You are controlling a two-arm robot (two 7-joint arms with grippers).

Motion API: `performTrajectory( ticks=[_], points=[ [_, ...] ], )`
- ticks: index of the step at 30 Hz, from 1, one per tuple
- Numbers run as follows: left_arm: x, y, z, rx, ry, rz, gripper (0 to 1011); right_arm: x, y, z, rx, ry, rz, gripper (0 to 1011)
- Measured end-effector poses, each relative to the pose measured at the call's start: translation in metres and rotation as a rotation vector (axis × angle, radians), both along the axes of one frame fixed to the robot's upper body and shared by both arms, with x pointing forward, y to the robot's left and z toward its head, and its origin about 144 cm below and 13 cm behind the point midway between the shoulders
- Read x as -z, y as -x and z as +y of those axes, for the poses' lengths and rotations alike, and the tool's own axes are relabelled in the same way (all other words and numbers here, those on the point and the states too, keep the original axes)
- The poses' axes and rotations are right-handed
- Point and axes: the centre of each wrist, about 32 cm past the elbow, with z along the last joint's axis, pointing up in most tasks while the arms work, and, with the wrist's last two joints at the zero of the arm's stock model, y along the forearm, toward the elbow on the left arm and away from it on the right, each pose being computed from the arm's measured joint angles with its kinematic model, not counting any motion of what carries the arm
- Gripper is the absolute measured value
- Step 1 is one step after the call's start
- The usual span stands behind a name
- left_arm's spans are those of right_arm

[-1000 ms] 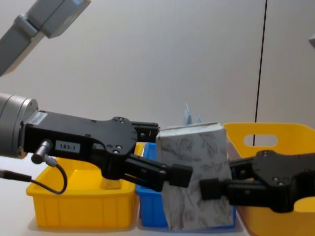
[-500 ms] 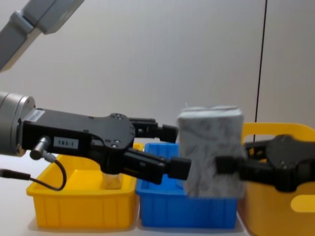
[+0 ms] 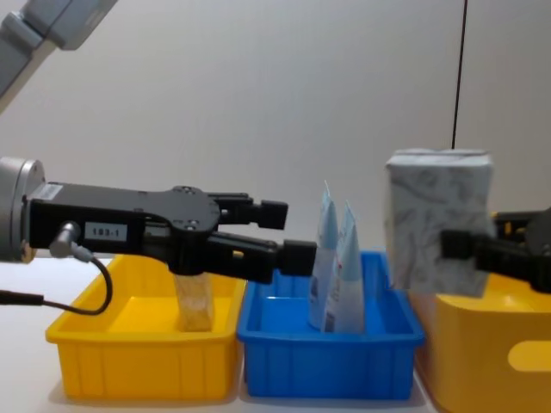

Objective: Bimanual collaborative sorting of washing and personal care products

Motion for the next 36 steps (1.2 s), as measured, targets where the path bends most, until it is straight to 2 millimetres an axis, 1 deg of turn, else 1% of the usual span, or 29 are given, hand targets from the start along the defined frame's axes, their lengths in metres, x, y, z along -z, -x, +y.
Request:
performTrajectory(
  ticks=[11,18,26,36],
  points=[
    [-0.003,0.004,0.003,-0.14,0.006,0.059,1003,-0.006,0.008,-0.015,0.177,-0.02,-0.053,250],
    [-0.006,0.006,0.0,-0.231,-0.008,0.093,1003,-0.009,0.009,-0.017,0.283,-0.026,-0.081,250],
    [-0.009,0.007,-0.003,-0.293,-0.022,0.116,1003,-0.015,0.007,-0.013,0.364,-0.028,-0.087,250],
    [-0.011,0.008,-0.004,-0.331,-0.032,0.129,1003,-0.023,0.003,-0.002,0.423,-0.013,-0.05,250]
  ],
)
